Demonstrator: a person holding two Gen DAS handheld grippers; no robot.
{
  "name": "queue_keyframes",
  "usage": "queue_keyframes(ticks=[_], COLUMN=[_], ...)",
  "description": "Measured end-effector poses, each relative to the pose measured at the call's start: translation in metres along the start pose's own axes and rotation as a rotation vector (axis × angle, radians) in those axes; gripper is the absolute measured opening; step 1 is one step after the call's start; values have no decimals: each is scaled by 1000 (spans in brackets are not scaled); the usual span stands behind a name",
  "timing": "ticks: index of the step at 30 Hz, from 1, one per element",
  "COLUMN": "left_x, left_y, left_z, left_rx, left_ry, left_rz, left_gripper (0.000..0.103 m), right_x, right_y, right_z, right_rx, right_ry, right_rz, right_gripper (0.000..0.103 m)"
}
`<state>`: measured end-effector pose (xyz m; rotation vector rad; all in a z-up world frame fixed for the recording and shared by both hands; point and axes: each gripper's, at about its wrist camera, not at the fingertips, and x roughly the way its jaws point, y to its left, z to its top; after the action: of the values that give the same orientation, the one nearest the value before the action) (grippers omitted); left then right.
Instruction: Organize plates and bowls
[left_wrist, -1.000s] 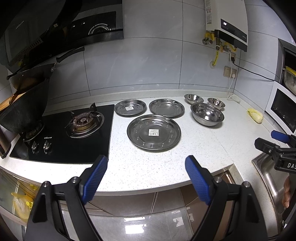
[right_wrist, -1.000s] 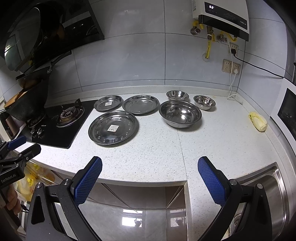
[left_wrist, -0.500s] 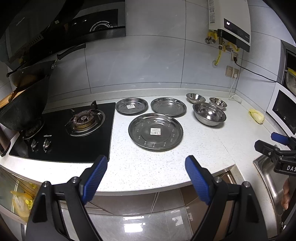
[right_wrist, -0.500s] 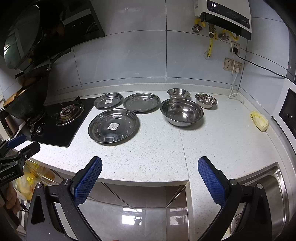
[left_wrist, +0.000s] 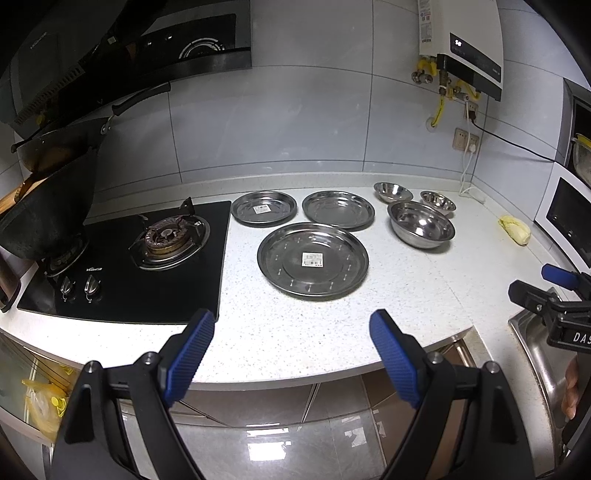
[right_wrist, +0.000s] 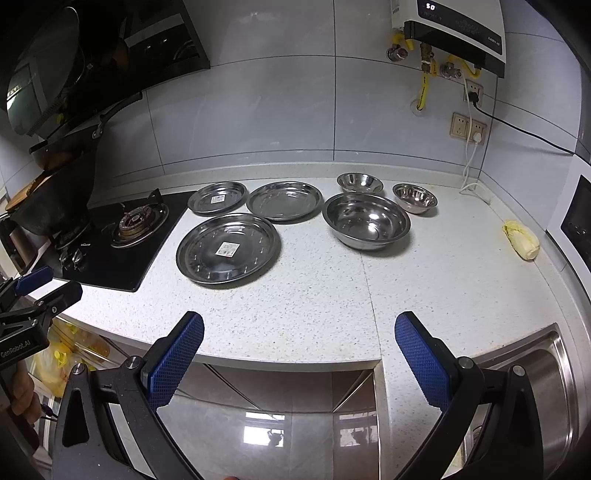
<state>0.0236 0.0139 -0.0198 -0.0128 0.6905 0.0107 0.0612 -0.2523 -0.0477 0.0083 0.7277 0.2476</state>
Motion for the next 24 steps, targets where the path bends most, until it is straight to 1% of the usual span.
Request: queue_keyframes(ticks=[24], left_x=[14], left_y=[2], left_z=[4], left_rx=[-4], left_ry=[21], left_rz=[-5], left_gripper=[86], right_x=[12], right_y=[6], right_z=[3], right_rx=[1], right_ry=[12], right_rz=[3], right_gripper=[102])
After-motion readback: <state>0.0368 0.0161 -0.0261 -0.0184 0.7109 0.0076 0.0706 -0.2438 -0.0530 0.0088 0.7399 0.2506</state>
